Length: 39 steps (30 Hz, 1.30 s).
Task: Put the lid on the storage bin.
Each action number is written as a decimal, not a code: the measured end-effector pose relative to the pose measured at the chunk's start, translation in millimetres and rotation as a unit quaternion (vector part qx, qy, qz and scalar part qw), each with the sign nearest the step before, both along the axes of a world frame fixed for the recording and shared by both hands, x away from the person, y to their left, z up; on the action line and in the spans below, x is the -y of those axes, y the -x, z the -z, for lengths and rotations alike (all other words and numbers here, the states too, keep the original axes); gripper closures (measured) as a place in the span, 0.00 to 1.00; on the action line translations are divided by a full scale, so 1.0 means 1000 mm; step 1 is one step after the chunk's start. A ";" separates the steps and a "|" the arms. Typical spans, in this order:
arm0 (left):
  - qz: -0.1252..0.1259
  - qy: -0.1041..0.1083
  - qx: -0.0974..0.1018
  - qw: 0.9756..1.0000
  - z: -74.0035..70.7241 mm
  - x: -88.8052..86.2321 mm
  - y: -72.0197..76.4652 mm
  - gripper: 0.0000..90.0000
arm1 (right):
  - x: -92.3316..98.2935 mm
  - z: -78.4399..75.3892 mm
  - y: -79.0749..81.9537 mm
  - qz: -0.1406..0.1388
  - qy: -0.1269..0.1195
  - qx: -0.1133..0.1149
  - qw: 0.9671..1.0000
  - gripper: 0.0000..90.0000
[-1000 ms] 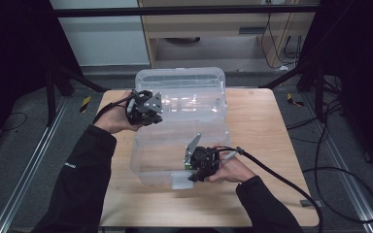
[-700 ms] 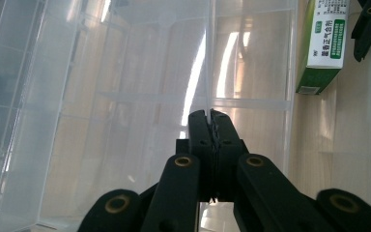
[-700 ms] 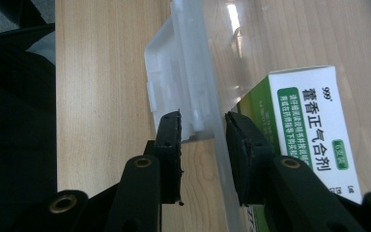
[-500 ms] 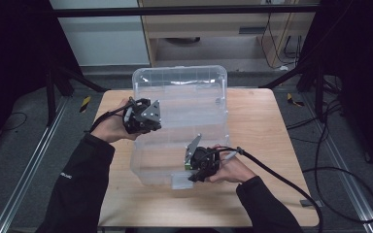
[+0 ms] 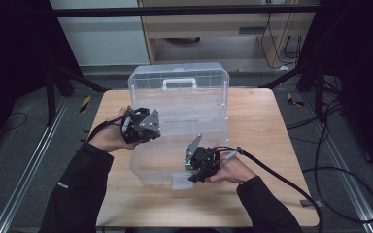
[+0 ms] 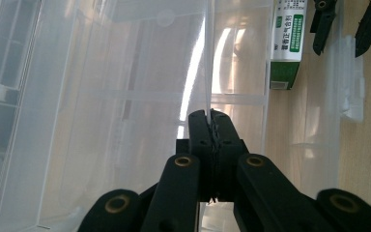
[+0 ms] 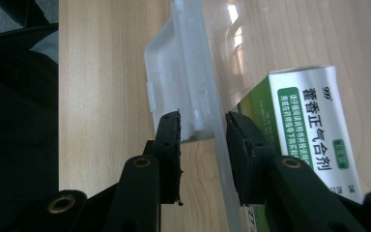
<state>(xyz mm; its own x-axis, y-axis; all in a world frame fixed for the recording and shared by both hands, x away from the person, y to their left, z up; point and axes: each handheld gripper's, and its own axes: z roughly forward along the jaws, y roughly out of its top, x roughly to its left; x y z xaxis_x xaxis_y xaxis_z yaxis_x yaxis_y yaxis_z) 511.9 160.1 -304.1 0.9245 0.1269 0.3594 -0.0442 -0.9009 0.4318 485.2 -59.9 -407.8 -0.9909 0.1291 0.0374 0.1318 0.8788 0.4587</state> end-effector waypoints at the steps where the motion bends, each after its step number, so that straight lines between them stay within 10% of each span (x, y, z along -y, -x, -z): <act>1: 0.000 -0.002 -0.001 1.000 0.000 0.000 0.001 0.99 | 0.000 0.000 0.001 0.002 0.001 0.000 1.000 0.75; 39: -0.002 0.004 -0.011 1.000 0.012 -0.002 0.024 0.98 | 0.012 -0.009 0.014 0.019 -0.038 0.049 0.998 0.79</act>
<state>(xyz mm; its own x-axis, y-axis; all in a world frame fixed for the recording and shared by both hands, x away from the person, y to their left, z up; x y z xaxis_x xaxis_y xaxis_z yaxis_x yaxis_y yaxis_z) 487.5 161.8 -315.7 0.9314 0.1341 0.3385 -0.0304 -0.8977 0.4395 471.0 -72.3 -399.2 -0.9847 0.1672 -0.0480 0.1157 0.8358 0.5367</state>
